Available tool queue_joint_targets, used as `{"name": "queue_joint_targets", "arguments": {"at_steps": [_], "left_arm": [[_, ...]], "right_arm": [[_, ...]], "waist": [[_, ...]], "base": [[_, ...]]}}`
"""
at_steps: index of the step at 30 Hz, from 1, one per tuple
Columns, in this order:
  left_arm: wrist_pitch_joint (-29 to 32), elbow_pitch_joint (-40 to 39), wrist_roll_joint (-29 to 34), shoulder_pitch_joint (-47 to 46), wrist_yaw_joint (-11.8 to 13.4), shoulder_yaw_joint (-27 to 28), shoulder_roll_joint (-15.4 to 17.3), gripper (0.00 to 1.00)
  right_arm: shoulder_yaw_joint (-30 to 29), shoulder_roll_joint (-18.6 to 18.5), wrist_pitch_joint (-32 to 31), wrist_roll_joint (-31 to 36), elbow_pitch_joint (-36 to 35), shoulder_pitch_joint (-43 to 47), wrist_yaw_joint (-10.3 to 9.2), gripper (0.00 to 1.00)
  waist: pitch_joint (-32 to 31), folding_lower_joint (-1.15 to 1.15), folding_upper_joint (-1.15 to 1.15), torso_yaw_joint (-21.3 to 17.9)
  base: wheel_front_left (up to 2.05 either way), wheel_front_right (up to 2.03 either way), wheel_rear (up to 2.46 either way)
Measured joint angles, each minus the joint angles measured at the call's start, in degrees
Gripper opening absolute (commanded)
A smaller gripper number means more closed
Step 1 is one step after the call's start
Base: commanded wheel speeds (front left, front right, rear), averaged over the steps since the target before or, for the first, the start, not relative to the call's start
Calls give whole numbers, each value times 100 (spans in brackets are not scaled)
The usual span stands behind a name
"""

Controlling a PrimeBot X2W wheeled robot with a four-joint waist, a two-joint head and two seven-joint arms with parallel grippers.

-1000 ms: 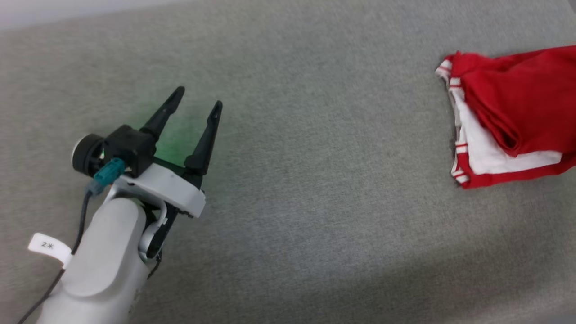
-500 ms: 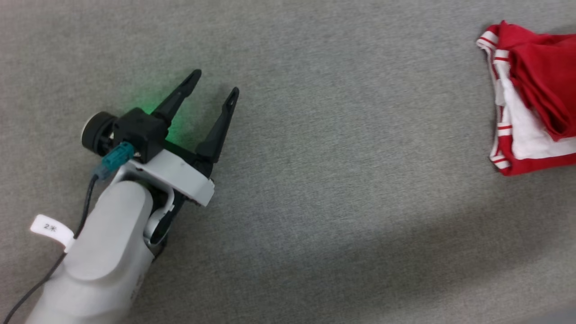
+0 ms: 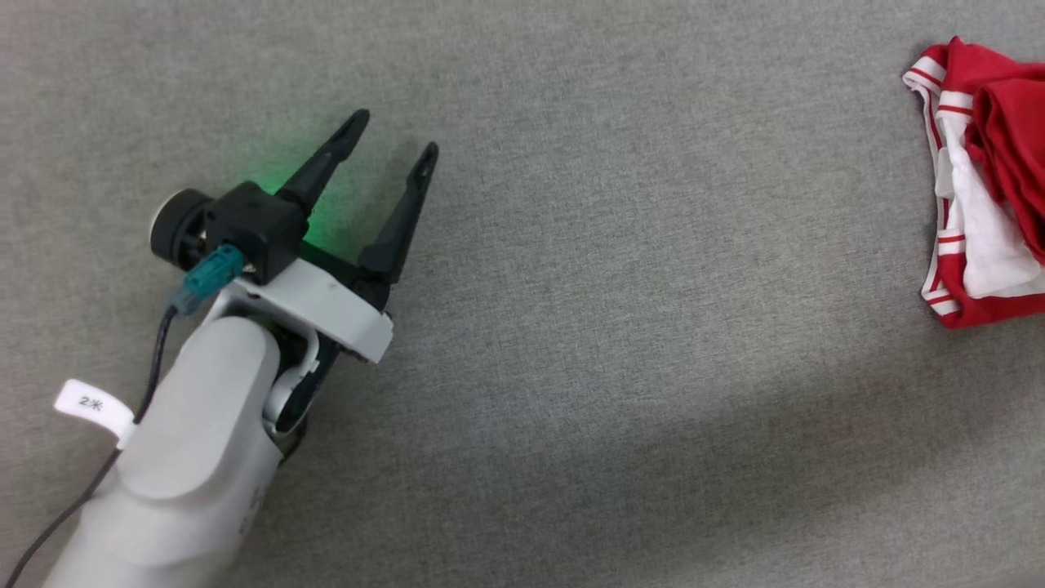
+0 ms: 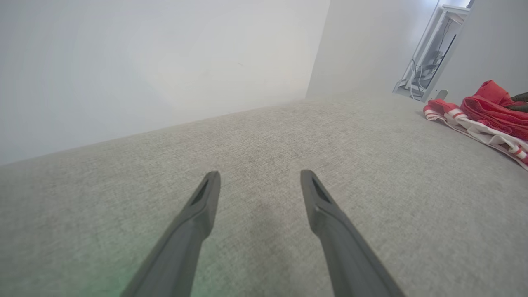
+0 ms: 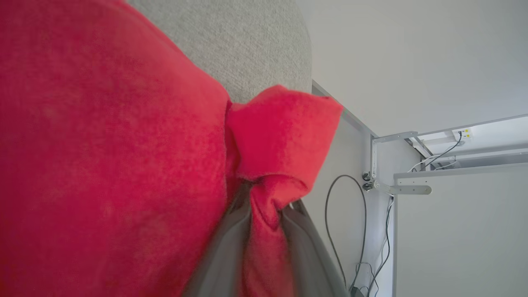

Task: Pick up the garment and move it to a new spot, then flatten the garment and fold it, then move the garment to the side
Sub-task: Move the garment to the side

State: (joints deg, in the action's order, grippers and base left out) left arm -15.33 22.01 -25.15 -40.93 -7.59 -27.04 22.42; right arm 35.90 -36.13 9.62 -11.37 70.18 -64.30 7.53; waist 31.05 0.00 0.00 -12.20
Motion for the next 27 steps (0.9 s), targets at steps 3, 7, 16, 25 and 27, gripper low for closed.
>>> {"name": "queue_joint_targets", "arguments": {"at_steps": [3, 7, 16, 25, 27], "left_arm": [[3, 58, -5, 50, 2, 37, 20, 100], [18, 107, -18, 232, 3, 146, 26, 100], [20, 102, -167, 825, 4, 555, -20, 100], [20, -94, -31, 1726, 113, 1360, -87, 100], [21, -193, 1, 1969, 138, 1523, -143, 100]], "right_arm": [[-96, 31, 23, 94, 111, -21, 0, 100], [-244, 12, 74, 189, 185, -94, 0, 100], [-791, 140, 482, 51, 115, 10, 0, 100], [-2157, 557, 535, 276, -1606, 1330, 0, 100], [-2529, 746, 534, 361, -2051, 1869, 0, 100]], "waist": [[-92, 0, 0, 12], [-278, 0, 0, 35], [-830, 0, 0, 157], [-1464, 0, 0, 403], [-1614, 0, 0, 466]], "base": [[0, 0, 0], [0, 0, 0], [0, 0, 0], [0, 0, 0], [0, 0, 0]]}}
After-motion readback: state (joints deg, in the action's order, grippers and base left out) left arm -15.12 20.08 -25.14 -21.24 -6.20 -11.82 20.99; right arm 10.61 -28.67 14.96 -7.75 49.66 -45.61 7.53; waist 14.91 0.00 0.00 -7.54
